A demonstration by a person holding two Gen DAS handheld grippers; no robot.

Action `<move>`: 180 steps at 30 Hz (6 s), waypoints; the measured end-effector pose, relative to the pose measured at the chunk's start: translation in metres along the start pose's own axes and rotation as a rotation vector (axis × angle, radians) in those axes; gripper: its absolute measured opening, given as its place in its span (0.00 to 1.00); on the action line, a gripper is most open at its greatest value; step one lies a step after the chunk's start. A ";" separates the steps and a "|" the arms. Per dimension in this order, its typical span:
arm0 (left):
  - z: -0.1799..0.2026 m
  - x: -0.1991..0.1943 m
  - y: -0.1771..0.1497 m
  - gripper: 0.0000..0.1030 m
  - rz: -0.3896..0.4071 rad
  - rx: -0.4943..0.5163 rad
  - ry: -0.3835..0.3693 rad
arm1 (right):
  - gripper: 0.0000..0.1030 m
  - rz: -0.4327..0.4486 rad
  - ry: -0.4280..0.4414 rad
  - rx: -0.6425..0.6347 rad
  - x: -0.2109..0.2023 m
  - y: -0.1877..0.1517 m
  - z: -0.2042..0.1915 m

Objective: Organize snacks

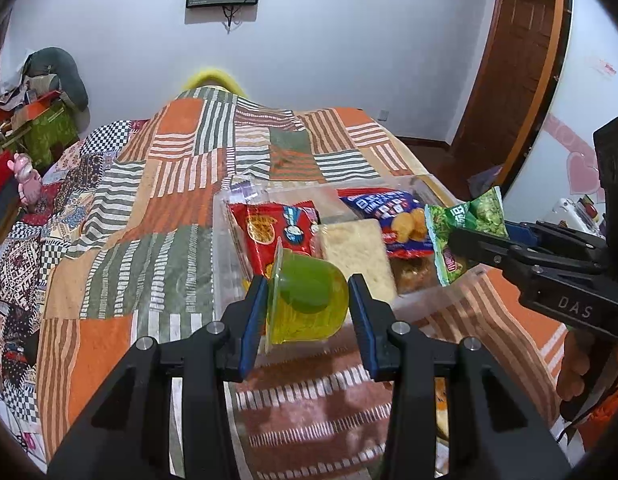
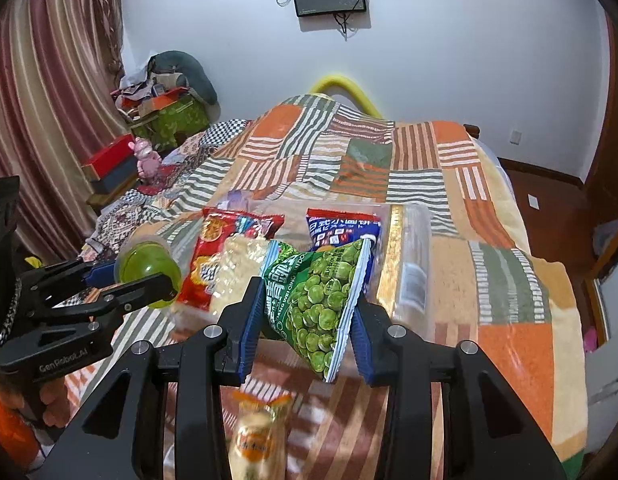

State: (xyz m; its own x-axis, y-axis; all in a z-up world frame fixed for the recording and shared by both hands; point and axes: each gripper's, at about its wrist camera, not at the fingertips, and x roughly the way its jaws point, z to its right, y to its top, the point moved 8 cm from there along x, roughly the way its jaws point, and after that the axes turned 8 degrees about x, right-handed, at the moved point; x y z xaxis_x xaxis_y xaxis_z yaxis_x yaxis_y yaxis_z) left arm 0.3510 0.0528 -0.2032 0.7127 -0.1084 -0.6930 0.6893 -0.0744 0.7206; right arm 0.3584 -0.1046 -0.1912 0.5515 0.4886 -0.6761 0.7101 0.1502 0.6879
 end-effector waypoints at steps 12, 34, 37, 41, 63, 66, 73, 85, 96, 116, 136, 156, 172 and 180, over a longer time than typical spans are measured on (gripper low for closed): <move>-0.012 0.027 -0.002 0.40 -0.038 -0.027 0.013 | 0.36 -0.028 -0.033 -0.036 0.023 0.000 0.000; 0.008 -0.022 -0.029 0.61 -0.044 -0.008 -0.018 | 0.44 -0.101 0.040 -0.053 -0.022 -0.044 -0.007; 0.010 -0.024 -0.039 0.63 -0.059 -0.007 -0.019 | 0.44 -0.135 0.044 -0.056 -0.020 -0.059 -0.007; 0.014 -0.023 -0.053 0.65 -0.088 -0.011 -0.029 | 0.44 -0.204 0.053 -0.059 -0.008 -0.081 -0.010; 0.078 -0.029 -0.085 0.75 -0.177 0.039 -0.085 | 0.21 -0.283 0.056 -0.010 -0.009 -0.115 0.011; 0.089 -0.029 -0.088 0.81 -0.184 0.038 -0.083 | 0.21 -0.251 0.050 0.003 -0.023 -0.113 0.018; 0.097 -0.021 -0.109 0.82 -0.247 -0.001 -0.053 | 0.21 -0.190 0.052 0.011 -0.050 -0.112 0.023; 0.102 -0.011 -0.122 0.82 -0.264 0.024 -0.057 | 0.21 -0.165 0.057 0.037 -0.067 -0.117 0.029; 0.103 -0.010 -0.115 0.52 -0.221 0.041 -0.094 | 0.21 -0.140 0.057 0.047 -0.067 -0.108 0.026; 0.050 -0.049 -0.026 0.52 -0.004 0.009 -0.041 | 0.21 -0.037 0.081 0.022 -0.057 -0.044 0.003; 0.008 0.015 0.041 0.52 0.027 0.020 0.011 | 0.21 -0.020 0.066 -0.008 0.014 0.022 -0.009; 0.009 -0.020 0.054 0.60 0.100 0.021 0.007 | 0.34 0.018 0.041 -0.002 -0.009 0.032 -0.001; 0.043 -0.212 0.073 0.71 0.452 0.039 0.074 | 0.38 0.359 0.070 -0.042 -0.187 0.050 -0.041; 0.054 -0.261 0.057 0.87 0.534 0.041 0.110 | 0.64 0.465 0.053 -0.062 -0.230 0.037 -0.059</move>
State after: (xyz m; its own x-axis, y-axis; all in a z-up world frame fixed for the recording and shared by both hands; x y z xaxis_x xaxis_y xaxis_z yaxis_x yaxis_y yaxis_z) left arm 0.1971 0.0230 0.0205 0.9732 -0.0374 -0.2268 0.2236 -0.0764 0.9717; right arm 0.2325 -0.1609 0.0055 0.7804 0.5594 -0.2793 0.3650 -0.0448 0.9299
